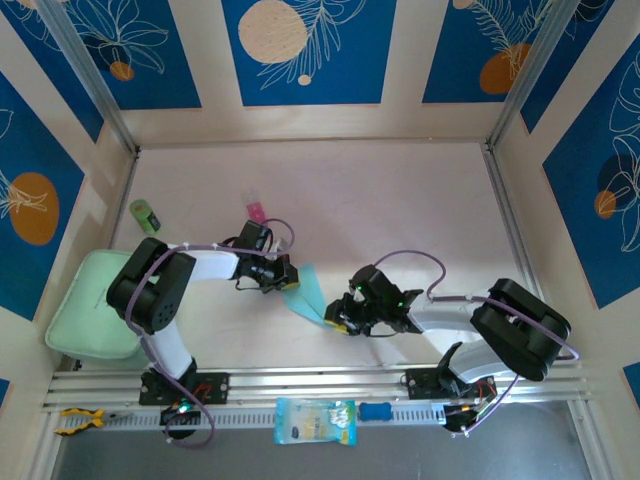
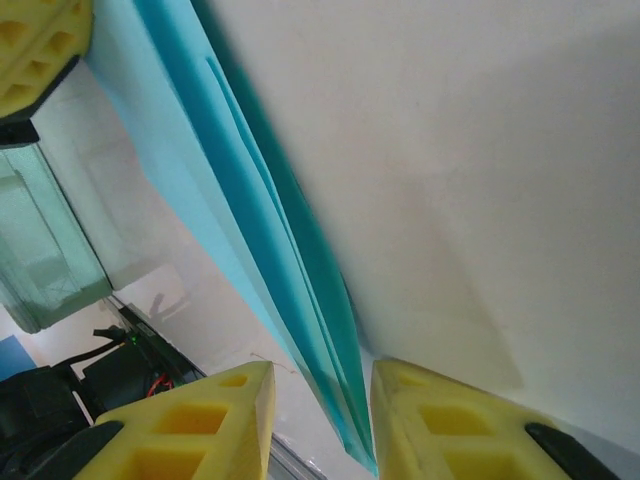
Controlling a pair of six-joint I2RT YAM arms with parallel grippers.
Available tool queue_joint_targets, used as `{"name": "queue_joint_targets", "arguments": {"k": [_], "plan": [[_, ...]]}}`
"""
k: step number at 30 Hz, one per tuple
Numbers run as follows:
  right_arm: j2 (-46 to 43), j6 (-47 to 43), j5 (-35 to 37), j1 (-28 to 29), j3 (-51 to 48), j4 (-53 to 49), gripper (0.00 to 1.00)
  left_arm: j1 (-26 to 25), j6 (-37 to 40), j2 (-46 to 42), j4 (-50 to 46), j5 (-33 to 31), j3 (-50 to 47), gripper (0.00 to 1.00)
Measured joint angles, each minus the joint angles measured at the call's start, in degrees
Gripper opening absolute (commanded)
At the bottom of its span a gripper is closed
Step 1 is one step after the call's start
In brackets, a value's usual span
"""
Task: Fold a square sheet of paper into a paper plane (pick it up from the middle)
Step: Turn over the paper at the center of the table.
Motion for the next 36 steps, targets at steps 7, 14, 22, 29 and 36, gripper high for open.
{"name": "queue_joint_targets", "arguments": {"k": [7,14,22,29,36], "plan": [[1.3,-1.7,-1.5,-0.9,0.2,2.2,0.30,0.0,0.0,0.0,0.0,0.0,0.0,0.01],[2.3,-3.1,-3.3,-0.9,0.2,3.5,0.27,0.0,0.0,0.0,0.0,0.0,0.0,0.01],[2.3,-5.0,-4.3,-1.0,0.2,3.9,0.13,0.0,-0.1,0.0,0.1,0.1,0.0,0.05],[-0.3,-6.3,-4.5,-1.4,0.2,3.0,0.08,0.0,-1.3,-0.7,0.2,2.1,0.1,0.20],[-12.9,-10.3,-1.4,-3.3,0.3,-8.3,0.07,0.0,-0.7,-8.9,-3.5,2.4,2.8,0.35]]}}
